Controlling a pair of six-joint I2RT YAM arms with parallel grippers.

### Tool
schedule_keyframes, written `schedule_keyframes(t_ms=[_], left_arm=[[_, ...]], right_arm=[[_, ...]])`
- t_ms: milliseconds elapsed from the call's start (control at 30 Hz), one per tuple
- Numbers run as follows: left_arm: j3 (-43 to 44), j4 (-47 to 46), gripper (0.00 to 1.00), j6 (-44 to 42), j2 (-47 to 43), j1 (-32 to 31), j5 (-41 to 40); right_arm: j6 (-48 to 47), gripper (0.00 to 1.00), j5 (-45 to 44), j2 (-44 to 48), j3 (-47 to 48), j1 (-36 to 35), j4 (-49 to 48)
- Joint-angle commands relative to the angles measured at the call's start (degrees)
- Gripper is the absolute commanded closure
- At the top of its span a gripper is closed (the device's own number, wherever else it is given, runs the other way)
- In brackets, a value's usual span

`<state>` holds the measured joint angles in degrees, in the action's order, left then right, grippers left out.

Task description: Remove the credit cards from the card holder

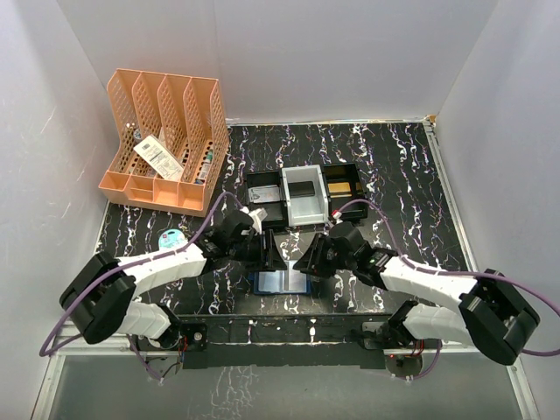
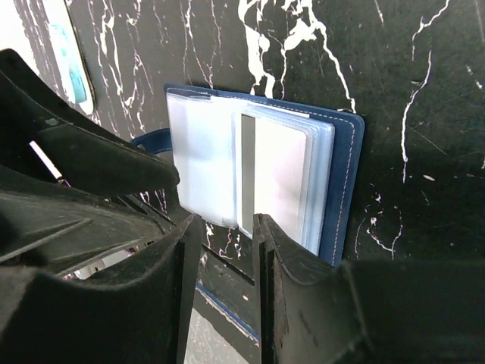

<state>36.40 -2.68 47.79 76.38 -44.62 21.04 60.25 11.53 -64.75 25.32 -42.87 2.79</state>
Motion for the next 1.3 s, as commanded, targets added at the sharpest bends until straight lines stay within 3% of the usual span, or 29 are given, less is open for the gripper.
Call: schedule_keyframes(t_ms=[0, 200, 500, 733, 933, 1033, 1100, 1167, 1200, 1233, 1267], left_arm=[[-2.11, -3.75, 0.55, 3.53, 0.35, -1.02, -1.71], [-2.88, -5.57, 0.59, 4.14, 4.37, -1.21, -1.25], [-6.91, -8.36, 0.68, 5.89, 5.19, -1.68, -4.18], [-12.84, -9.51, 0.68, 8.74, -3.19, -1.78, -9.71], [-16.02, -13.72, 0.64, 9.64, -7.29, -1.96, -10.37], [-16.56, -16.86, 0.63, 10.29, -7.96, -1.93, -8.56], [-16.94, -16.64, 0.63, 10.74, -8.40, -1.92, -9.00], [-18.28, -17.43, 0.63, 12.23, -8.35, -1.89, -9.13], [-18.26, -16.83, 0.63, 12.30, -8.59, -1.95, -9.40], [-18.34, -16.37, 0.63, 12.23, -8.98, -1.94, -9.40], [-18.71, -16.13, 0.63, 12.36, -9.68, -1.96, -9.28]], right_arm=[[1.07, 0.69, 2.83, -2.86, 0.59, -0.06, -4.47], [1.00, 0.67, -0.10, -9.29, -0.55, -0.06, -3.01], [-0.80, 0.67, 2.44, -15.95, -2.26, -0.09, -6.60], [-1.77, 0.69, 1.00, -14.93, -0.83, -0.06, -4.34], [-5.93, 0.63, -4.82, -9.62, 7.12, -0.06, 9.30], [-5.16, 0.60, -7.21, -6.97, 9.85, -0.09, 11.38], [-5.11, 0.51, -7.02, -6.35, 12.68, -0.02, 12.44], [-1.33, 0.30, -11.45, -5.73, 15.13, -0.10, 16.29], [0.53, 0.11, -13.52, -5.42, 15.90, -0.02, 17.42], [1.13, 0.03, -14.55, -5.01, 16.36, 0.04, 18.10], [1.87, 0.02, -14.80, -4.50, 16.03, -0.01, 17.62]])
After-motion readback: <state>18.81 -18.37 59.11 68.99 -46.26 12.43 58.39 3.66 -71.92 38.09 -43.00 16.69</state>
